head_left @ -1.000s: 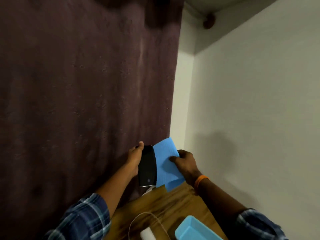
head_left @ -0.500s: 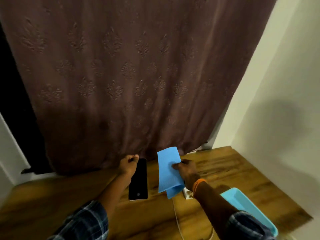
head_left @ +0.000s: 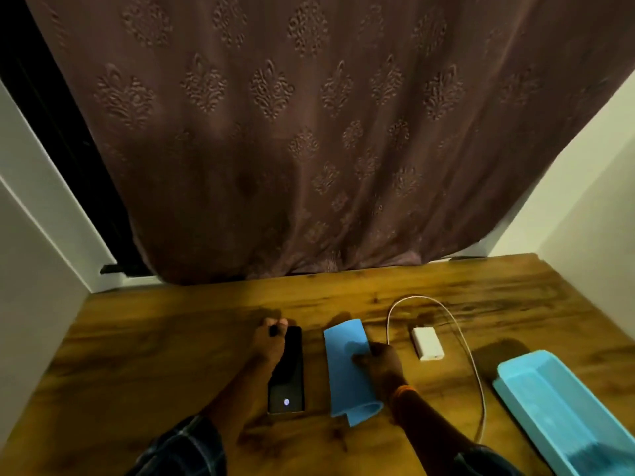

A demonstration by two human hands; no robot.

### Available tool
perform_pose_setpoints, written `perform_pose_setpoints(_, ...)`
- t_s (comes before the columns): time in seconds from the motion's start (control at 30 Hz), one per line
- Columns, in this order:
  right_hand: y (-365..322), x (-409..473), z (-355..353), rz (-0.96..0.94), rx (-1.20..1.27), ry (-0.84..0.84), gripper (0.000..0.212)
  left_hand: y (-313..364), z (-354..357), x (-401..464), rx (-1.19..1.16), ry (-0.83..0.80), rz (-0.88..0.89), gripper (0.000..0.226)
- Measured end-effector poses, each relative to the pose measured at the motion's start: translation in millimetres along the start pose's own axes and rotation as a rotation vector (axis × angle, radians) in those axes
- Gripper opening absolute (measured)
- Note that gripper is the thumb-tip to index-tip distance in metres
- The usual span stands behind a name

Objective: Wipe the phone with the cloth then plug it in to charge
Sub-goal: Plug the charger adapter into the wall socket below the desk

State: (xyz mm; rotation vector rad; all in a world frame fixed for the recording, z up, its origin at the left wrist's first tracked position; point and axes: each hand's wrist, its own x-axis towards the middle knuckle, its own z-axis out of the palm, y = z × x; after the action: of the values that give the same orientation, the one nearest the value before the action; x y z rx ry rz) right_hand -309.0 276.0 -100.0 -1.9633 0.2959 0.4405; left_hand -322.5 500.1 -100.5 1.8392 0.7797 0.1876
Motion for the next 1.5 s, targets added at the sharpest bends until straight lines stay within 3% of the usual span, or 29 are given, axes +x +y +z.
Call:
perform_pose_setpoints(0.17,23,-3,-8,-0.097,-0.338,0.025,0.056,-14,-8,-11,0.058,-0.046,0.072,0.006)
perform_pose_setpoints(0.27,27,-6,-12,-0.154,-0.458,0.036,0.065,-22,-15,-12,0.115,-0.071,0.127,0.019)
perform_pose_setpoints(0.47,29,-7,-10,-0.201,-0.517,0.063,0.066,-35,-21,-9,0.621,-0.054,0.153,0.031)
perform_pose_setpoints(0.67,34,-12,-47,-0.169,-0.396,0.099,0.043,-19,0,-8,0.711,-0.048,0.273,0.038)
perform_pose_setpoints(0.83,41,-14,-116,-0.134,-0.55,0.203,0.036,28,49,-29,0.872,-0.173,0.587,0.032)
perform_pose_setpoints(1.0,51,-38,-179,-0.075,-0.685,0.237,0.028,76,117,-73,0.668,-0.591,0.781,0.035)
perform_pose_setpoints(1.13,76,-63,-205,0.006,-0.605,0.302,0.022,100,164,-108,0.662,-0.777,0.937,0.037)
perform_pose_setpoints(1.33,113,-88,-214,0.018,-0.57,0.275,0.022,95,216,-129,0.794,-0.869,1.037,0.041)
perform_pose_setpoints(1.5,127,-95,-202,-0.065,-0.666,0.13,0.025,80,234,-123,0.966,-0.815,1.115,0.049)
